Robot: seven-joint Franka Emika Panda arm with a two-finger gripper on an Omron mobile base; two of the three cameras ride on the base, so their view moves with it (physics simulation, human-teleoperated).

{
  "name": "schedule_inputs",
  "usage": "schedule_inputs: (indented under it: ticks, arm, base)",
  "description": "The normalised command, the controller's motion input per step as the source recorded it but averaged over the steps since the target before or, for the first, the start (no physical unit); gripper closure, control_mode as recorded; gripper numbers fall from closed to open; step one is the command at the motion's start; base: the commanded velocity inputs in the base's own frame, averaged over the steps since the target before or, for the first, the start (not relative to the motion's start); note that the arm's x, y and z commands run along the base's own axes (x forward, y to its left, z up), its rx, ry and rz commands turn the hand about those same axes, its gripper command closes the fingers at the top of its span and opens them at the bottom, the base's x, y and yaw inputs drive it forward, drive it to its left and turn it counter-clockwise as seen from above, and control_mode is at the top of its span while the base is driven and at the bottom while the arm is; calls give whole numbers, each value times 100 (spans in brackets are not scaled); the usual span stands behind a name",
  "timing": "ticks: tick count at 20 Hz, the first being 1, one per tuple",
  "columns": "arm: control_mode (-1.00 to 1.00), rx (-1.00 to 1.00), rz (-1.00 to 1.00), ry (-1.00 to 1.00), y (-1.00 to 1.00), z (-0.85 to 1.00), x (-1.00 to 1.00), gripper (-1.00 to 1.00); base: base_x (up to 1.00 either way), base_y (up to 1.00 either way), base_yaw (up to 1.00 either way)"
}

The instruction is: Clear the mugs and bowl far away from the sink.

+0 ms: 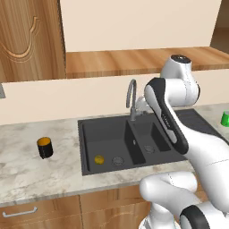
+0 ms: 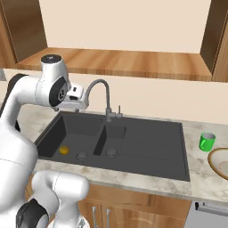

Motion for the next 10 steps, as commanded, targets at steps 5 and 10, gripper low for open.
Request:
schedule_inputs:
  ticks: [5, 10]
  arm:
    - [-100, -2, -3, -2, 0, 19, -73, -100]
    - [-100, 0, -1, -6, 3, 6, -70, -100]
  base:
    - [0, 0, 0]
    - [0, 0, 0]
